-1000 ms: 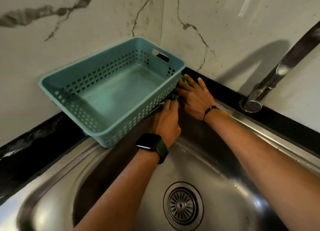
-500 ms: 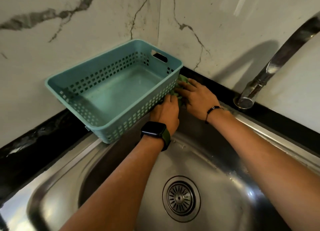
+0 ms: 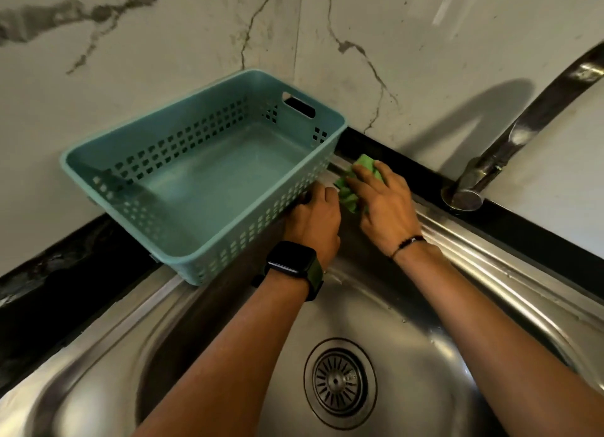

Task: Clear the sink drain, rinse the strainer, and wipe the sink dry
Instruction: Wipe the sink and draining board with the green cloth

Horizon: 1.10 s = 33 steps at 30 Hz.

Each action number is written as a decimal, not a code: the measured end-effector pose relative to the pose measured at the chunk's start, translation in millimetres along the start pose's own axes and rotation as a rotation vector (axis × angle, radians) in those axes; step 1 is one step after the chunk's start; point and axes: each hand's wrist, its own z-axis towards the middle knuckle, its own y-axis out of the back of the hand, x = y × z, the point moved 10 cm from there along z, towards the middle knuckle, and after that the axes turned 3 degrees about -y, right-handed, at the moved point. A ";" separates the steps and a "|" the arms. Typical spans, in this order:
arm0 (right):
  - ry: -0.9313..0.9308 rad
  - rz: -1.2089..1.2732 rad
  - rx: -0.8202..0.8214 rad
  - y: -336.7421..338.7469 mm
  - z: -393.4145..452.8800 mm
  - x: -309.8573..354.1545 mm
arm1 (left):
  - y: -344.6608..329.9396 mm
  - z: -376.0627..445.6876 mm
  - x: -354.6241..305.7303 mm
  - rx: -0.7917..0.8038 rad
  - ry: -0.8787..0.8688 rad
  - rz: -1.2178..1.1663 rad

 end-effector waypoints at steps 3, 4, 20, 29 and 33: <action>0.081 -0.052 0.024 -7.6 24.5 8.6 | 4.4 1.6 -3.2 -0.044 -0.011 0.087; 0.111 -0.070 0.043 -9.9 32.8 11.6 | 6.9 1.9 -6.1 -0.065 -0.022 0.136; -0.275 -0.038 -0.055 32.3 34.3 -39.2 | 9.7 16.7 -17.3 0.024 -0.075 0.246; -0.477 0.135 -0.135 10.9 19.9 -36.8 | 7.6 13.2 -20.2 0.039 -0.053 0.159; -0.187 0.084 -0.066 6.6 36.4 -22.6 | 9.1 14.2 -24.5 0.027 -0.071 0.180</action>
